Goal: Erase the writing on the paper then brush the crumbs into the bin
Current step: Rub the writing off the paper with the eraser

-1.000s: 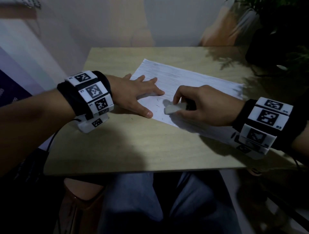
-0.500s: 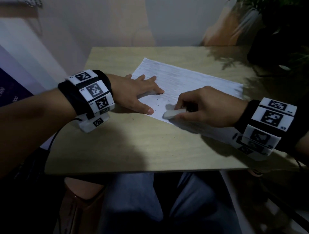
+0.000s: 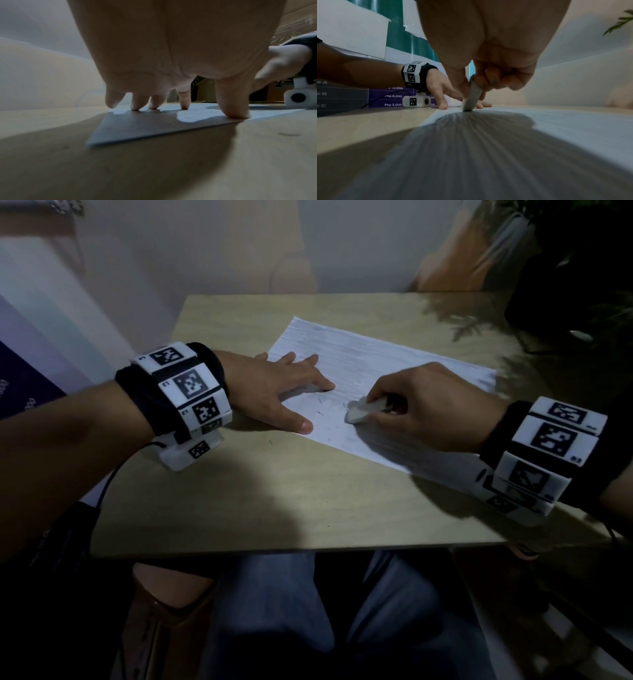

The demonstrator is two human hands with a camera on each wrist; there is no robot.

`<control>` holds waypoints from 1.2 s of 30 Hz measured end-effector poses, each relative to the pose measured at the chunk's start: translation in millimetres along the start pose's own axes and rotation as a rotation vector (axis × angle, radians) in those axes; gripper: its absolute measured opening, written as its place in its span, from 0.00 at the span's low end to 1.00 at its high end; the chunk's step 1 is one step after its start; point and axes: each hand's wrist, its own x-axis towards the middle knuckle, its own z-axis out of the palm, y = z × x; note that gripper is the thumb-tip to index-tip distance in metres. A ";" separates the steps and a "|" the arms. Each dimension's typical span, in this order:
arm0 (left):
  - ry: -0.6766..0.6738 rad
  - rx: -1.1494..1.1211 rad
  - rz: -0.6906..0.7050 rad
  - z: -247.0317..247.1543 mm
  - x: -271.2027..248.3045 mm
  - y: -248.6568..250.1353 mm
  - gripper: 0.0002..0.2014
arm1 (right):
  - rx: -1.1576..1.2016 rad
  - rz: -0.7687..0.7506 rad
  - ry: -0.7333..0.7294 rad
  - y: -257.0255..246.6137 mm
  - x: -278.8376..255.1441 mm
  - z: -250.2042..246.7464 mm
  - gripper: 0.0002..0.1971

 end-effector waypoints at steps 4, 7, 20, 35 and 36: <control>0.002 0.003 0.002 -0.1 0.0 0.2 0.42 | 0.074 -0.004 -0.120 -3.2 -2.6 1.6 0.16; -0.002 -0.005 0.003 -0.6 -0.2 0.6 0.42 | 0.030 0.062 -0.030 0.9 0.6 -0.1 0.22; -0.012 -0.004 -0.001 -1.0 -0.9 0.1 0.43 | 0.045 -0.014 -0.124 -1.8 -6.0 2.3 0.14; -0.002 -0.003 -0.003 -1.0 -2.8 0.9 0.42 | 0.008 0.054 -0.038 3.2 -2.7 -0.1 0.28; -0.001 -0.004 -0.002 -0.8 -2.6 1.0 0.42 | -0.021 0.055 -0.004 4.5 -2.7 0.2 0.28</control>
